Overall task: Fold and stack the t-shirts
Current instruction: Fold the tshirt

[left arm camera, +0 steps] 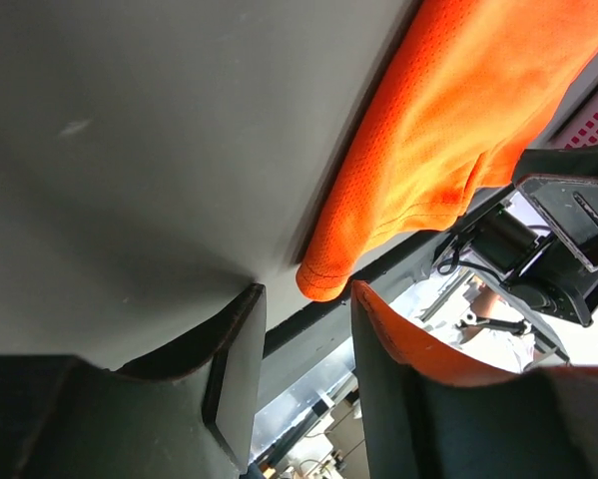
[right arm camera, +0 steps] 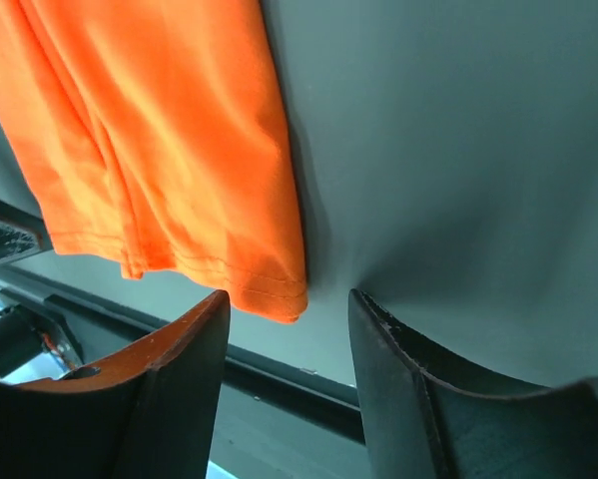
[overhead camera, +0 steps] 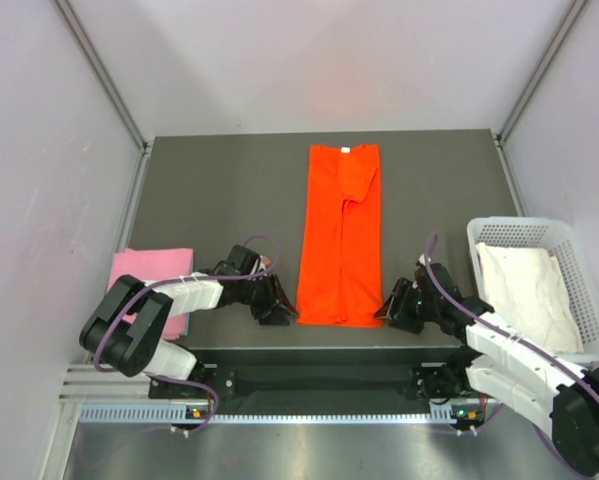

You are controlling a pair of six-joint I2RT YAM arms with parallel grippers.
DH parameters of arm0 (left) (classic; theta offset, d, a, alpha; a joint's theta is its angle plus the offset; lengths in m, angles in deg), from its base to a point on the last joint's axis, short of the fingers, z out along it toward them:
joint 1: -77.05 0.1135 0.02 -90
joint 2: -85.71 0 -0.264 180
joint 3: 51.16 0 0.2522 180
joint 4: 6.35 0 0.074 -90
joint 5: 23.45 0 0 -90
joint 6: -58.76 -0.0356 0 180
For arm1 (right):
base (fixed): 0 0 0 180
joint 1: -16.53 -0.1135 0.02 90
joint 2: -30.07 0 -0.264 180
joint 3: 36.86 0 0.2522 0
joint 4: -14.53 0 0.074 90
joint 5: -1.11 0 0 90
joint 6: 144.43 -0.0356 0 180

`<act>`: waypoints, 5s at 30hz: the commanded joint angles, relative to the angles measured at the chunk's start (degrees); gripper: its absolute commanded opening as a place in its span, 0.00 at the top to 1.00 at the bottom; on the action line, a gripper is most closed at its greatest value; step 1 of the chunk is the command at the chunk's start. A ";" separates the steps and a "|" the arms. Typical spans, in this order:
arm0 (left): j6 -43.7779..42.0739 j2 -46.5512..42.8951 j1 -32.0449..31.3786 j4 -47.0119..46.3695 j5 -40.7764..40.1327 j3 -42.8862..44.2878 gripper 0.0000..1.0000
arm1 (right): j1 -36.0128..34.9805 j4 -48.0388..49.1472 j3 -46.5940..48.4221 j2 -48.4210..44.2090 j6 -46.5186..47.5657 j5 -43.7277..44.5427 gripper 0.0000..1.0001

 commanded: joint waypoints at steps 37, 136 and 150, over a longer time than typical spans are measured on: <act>-2.31 4.64 -1.50 5.49 -2.26 13.09 1.00 | -0.32 3.59 6.93 3.42 3.47 -1.49 1.00; -31.23 45.14 10.01 22.63 -5.69 74.88 0.35 | 24.21 3.50 57.75 60.64 30.45 -19.24 0.60; -24.55 52.36 10.80 12.53 -2.88 78.58 0.46 | 24.29 -0.19 70.06 69.96 31.33 -17.65 0.64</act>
